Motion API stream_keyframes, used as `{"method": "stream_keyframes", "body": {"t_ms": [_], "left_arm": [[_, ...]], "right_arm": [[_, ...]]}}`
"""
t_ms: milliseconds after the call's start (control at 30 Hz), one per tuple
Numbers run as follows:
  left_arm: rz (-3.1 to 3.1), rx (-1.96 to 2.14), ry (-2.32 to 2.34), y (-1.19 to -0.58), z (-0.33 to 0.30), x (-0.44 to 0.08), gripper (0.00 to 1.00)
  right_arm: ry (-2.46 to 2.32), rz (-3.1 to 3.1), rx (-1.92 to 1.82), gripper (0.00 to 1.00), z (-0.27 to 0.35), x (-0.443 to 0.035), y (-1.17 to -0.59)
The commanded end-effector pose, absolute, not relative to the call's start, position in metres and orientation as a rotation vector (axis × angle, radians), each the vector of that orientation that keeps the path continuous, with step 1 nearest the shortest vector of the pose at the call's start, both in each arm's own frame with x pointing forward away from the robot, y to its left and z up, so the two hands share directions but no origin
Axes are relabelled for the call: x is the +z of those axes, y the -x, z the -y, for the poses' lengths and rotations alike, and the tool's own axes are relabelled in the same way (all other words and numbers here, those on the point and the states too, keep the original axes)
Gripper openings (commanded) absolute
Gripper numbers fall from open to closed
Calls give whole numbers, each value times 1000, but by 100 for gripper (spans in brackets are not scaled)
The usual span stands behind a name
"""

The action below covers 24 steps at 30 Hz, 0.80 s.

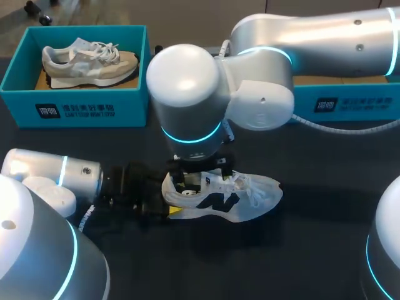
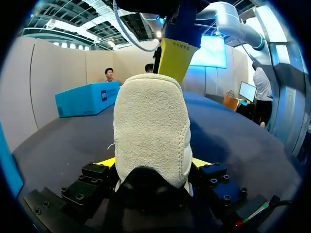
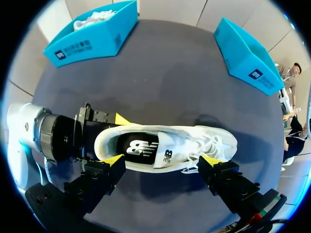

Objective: Take the shoe out of the shoebox, open the shoe tongue, remove and reinsert the insole, then place the shoe into the shoebox

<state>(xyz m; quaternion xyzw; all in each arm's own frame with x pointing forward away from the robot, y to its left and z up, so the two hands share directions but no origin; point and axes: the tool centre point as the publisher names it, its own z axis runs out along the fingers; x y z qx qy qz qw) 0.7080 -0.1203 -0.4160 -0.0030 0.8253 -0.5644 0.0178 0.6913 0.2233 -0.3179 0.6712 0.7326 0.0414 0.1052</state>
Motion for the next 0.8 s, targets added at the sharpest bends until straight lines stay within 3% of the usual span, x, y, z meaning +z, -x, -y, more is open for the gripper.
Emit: {"method": "stream_keyframes", "body": {"t_ms": [33,800], "left_arm": [[-2569,-1749,8,-709,121,-416,0],[-2569,-1749,8,-709,121,-416,0]], "right_arm": [[-2204,-1845,94,100,-231,-321,-685],[-2237,-1794,-4,100,-221,-349,-697]]}}
